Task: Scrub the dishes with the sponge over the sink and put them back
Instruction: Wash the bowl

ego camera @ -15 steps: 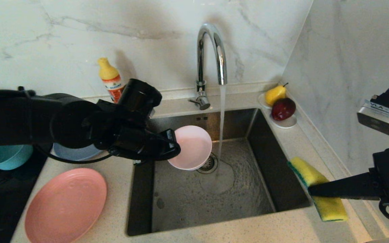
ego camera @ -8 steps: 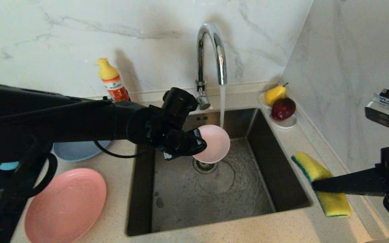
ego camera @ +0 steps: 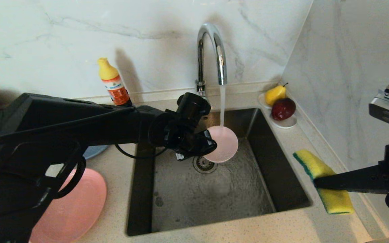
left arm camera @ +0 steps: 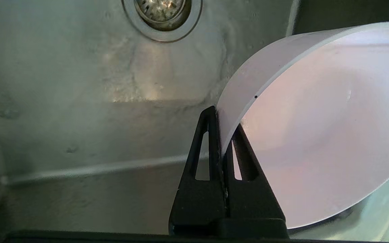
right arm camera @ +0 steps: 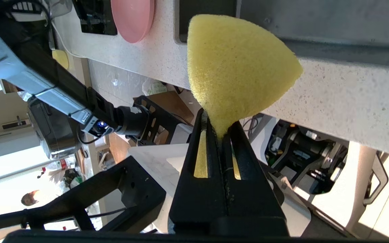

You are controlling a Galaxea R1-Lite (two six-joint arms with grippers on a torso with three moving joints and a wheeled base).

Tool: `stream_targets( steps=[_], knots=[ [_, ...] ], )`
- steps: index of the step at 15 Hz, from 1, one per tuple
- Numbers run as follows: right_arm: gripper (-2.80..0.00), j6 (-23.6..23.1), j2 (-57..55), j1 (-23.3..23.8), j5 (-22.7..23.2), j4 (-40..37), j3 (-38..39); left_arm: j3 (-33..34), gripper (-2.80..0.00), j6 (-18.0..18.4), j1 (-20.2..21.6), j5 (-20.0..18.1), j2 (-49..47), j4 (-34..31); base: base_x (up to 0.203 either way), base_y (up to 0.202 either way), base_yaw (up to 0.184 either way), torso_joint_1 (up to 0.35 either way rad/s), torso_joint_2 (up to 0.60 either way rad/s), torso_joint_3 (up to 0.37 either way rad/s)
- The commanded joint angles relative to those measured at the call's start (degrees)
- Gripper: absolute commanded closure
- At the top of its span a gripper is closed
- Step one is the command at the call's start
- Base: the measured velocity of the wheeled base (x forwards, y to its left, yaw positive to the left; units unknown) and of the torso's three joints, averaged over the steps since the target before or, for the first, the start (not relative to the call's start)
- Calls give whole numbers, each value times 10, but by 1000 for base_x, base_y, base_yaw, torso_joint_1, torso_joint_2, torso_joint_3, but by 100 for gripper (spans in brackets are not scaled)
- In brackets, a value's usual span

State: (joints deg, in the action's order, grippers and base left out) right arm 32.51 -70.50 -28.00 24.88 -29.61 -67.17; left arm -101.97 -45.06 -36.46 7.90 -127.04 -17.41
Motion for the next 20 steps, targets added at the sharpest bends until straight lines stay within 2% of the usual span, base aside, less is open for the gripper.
stream_targets(
  steps=[1,6,15,17,20],
  knots=[
    [0,2,-4,0,2,3,3,-30,0,-12,4,5,-22,-2,0,0,0,0,0,0],
    [0,3,-9,1,3,4,8,-50,0,-18,10,5,-26,-5,0,0,0,0,0,0],
    [0,4,-5,1,3,4,14,-43,0,-21,11,8,-16,-13,0,0,0,0,0,0],
    [0,3,-8,1,3,4,15,-33,0,-20,16,23,4,-29,0,0,0,0,0,0],
    [0,3,-7,1,3,4,19,15,0,-5,38,77,70,-36,0,0,0,0,0,0]
  ],
)
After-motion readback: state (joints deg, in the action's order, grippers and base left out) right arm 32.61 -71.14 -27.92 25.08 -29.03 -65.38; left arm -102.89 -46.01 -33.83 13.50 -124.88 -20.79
